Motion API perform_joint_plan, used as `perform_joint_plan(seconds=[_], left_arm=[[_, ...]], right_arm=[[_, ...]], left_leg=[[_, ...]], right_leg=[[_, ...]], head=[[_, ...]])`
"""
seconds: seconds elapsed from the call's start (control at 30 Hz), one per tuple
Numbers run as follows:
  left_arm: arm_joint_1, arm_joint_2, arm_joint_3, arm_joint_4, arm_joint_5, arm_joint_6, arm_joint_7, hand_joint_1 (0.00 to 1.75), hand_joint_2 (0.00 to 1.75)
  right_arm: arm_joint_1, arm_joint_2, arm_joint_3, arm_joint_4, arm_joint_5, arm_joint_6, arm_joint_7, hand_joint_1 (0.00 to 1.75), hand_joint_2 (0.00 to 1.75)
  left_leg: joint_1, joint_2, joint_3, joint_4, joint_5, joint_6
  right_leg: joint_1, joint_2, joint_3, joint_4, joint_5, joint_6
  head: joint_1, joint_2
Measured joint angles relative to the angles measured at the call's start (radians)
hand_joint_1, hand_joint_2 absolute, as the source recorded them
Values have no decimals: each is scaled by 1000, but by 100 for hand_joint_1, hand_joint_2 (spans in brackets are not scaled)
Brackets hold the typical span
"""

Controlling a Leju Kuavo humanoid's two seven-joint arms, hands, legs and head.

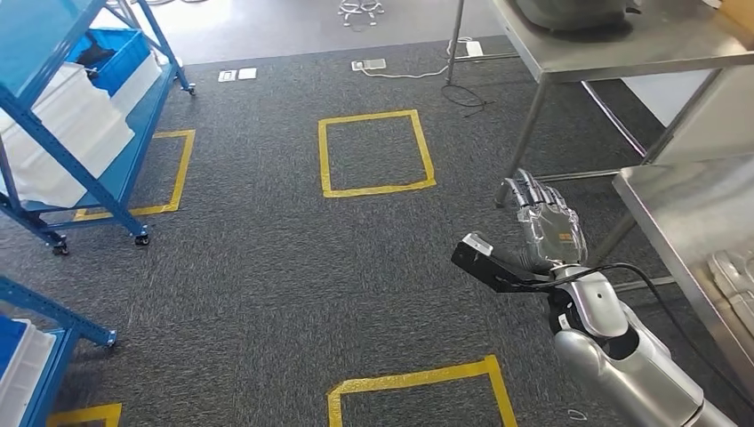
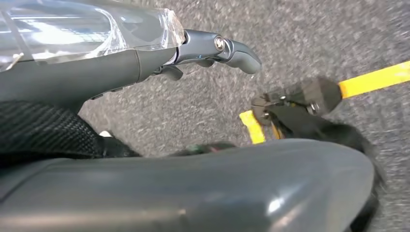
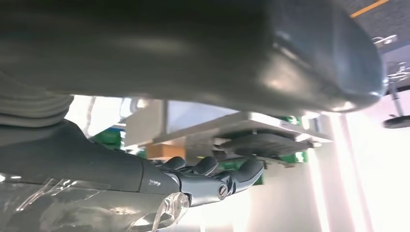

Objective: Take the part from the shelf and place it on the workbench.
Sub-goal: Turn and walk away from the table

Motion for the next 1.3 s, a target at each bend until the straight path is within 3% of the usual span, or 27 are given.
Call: perform_joint_plan(seconds=[0.07, 0.13, 0.17, 0.23, 0.27, 0.33, 0.37, 0.4, 0.43, 0.5, 0.57, 0.63, 0.7, 0.77, 0.83, 0.87, 0.9, 0.93, 1.0, 1.07, 1.13, 1.17, 1.23, 1.27, 1.3], left_arm=[[4, 0, 0, 0, -1, 0, 1, 0, 0], [6, 0, 0, 0, 0, 0, 1, 0, 0], [6, 0, 0, 0, 0, 0, 1, 0, 0], [5, -1, 0, 0, -1, 0, 1, 0, 0], [3, -2, 0, 0, -1, 0, 1, 0, 0], [2, -2, 0, 0, 0, 0, 1, 0, 0], [2, -3, 0, 0, 0, 0, 1, 0, 0], [2, -3, 0, 0, 0, 0, 0, 0, 0], [2, -3, 0, 0, 0, 0, 0, 0, 0], [-1, -2, 0, 0, 0, 0, 0, 0, 0], [-2, -2, 0, 0, 1, 1, 0, 0, 0], [1, -2, 0, 0, 2, 2, 0, 0, 0], [2, -2, 0, 0, 2, 3, 0, 0, 0], [0, -2, 0, 0, 2, 3, -1, 0, 0], [-1, -2, 0, 0, 3, 3, -3, 0, 0], [-1, -1, 0, 0, 4, 3, -5, 0, 0], [0, -1, 0, 0, 4, 3, -6, 0, 0], [0, -1, 0, 0, 6, 3, -6, 0, 0], [4, -1, 0, 0, 8, 2, -6, 0, 0], [10, 0, 0, 0, 13, -1, -6, 0, 0], [14, 1, 1, 1, 21, -3, -6, 0, 0], [15, 1, 1, 1, 24, -4, -4, 0, 0], [13, 2, 2, 1, 27, -8, 5, 0, 0], [12, 2, 2, 1, 28, -10, 9, 0, 0], [10, 3, 2, 1, 28, -11, 12, 0, 0]], right_arm=[[0, 0, -1, 0, 0, 0, 0, 0, 0], [0, 0, -2, 0, 0, 0, 0, 0, 0], [0, 0, -3, -1, 0, 0, 0, 0, 0], [1, -2, -6, -2, 0, -1, 0, 0, 0], [2, -2, -6, -2, 1, -1, 0, 0, 0], [8, -4, -6, -3, 1, -1, 0, 0, 0], [11, -4, -7, -3, 0, -1, 0, 0, 0], [12, -4, -7, -3, 0, -1, 0, 0, 0], [12, -4, -7, -3, 1, -1, 0, 0, 0], [13, -4, -8, -3, 1, -1, 0, 0, 0], [15, -4, -8, -3, 2, 0, 1, 0, 0], [15, -4, -8, -5, 2, 0, 2, 0, 0], [14, -4, -8, -7, 4, 0, 3, 0, 0], [14, -4, -8, -9, 8, 0, 5, 0, 0], [16, -4, -8, -10, 12, 3, 8, 0, 0], [16, -4, -8, -12, 16, 5, 11, 0, 0], [17, -4, -8, -16, 19, 9, 14, 0, 0], [17, -3, -8, -22, 24, 14, 17, 0, 0], [17, -3, -8, -34, 32, 22, 24, 0, 0], [17, -1, -7, -41, 40, 32, 29, 0, 0], [16, 7, -3, -48, 51, 44, 30, 0, 0], [13, 13, -1, -51, 57, 50, 31, 0, 0], [3, 26, 4, -55, 68, 58, 31, 0, 0], [-1, 32, 6, -56, 71, 60, 32, 0, 0], [-3, 37, 10, -56, 72, 62, 32, 0, 0]], left_leg=[[-9, 18, 23, -45, 7, 12], [-7, -11, 25, -51, 12, 21], [-4, -24, 28, -58, 17, 26], [4, -47, 35, -70, 25, 37], [5, -60, 35, -71, 26, 40], [6, -88, 33, -70, 26, 42], [7, -103, 33, -69, 26, 41], [9, -118, 34, -68, 26, 39], [12, -133, 34, -65, 25, 36], [16, -162, 30, -54, 20, 23], [18, -186, 20, -49, 22, 6], [23, -203, 12, -52, 27, -8], [22, -161, -7, -19, 9, -15], [17, -95, -64, 103, -49, -18], [17, -74, -129, 239, -100, -16], [15, -73, -141, 264, -104, -13], [12, -71, -131, 248, -90, -8], [7, -64, -99, 189, -62, 0], [-11, -18, -16, 37, -11, 22], [-26, 11, 21, -40, 4, 35], [-27, -10, 22, -50, 6, 40], [-23, -24, 26, -57, 11, 42], [-13, -47, 38, -72, 21, 48], [-10, -59, 39, -75, 23, 50], [-8, -72, 39, -75, 24, 51]], right_leg=[[3, -20, 6, -1, -7, 10], [2, -33, 14, -5, -12, 20], [1, -18, 15, 3, -22, 25], [-4, 43, -15, 75, -68, 31], [-5, 70, -47, 141, -100, 34], [-8, 87, -111, 260, -141, 40], [-11, 89, -124, 276, -134, 44], [-16, 91, -117, 249, -106, 48], [-22, 99, -93, 189, -66, 53], [-34, 142, -38, 61, -8, 61], [-34, 165, -18, 13, 1, 55], [-27, 140, -18, 11, 4, 38], [-25, 114, -16, 10, 6, 23], [-19, 89, -14, 9, 6, 12], [-11, 62, -14, 9, 3, 6], [-8, 49, -13, 9, 2, 4], [-5, 36, -11, 9, 0, 2], [-3, 24, -8, 9, -2, 1], [2, 1, -2, 9, -8, 3], [5, -19, 2, 8, -13, 8], [6, -39, 5, 4, -17, 16], [5, -31, 7, 6, -22, 20], [2, 22, -11, 56, -57, 25], [0, 56, -37, 114, -86, 26], [-1, 75, -72, 184, -118, 28]], head=[[0, 0], [0, 0], [0, 0], [1, 0], [1, 0], [1, 0], [1, 0], [1, 0], [1, 0], [1, 0], [1, 0], [1, 0], [-3, 0], [-7, 0], [-10, 0], [-11, 0], [-12, 0], [-12, 0], [-12, 0], [-12, 0], [-12, 0], [-11, 0], [-11, 0], [-11, 0], [-11, 0]])
